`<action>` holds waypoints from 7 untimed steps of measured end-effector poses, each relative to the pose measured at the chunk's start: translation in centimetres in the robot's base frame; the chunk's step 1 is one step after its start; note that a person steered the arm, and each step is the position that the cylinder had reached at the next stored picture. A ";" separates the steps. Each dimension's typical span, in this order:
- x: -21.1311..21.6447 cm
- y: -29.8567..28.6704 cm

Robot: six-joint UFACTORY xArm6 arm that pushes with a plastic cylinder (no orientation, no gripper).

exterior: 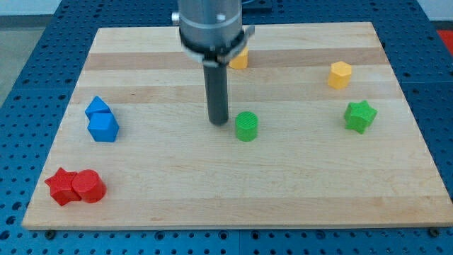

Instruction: Push the green circle to the green star

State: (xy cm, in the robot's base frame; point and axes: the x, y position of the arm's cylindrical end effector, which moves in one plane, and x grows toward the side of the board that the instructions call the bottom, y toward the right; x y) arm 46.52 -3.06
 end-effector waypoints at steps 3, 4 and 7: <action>0.4 0.0; 0.4 0.1; 0.5 8.0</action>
State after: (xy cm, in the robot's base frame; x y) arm 47.03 4.90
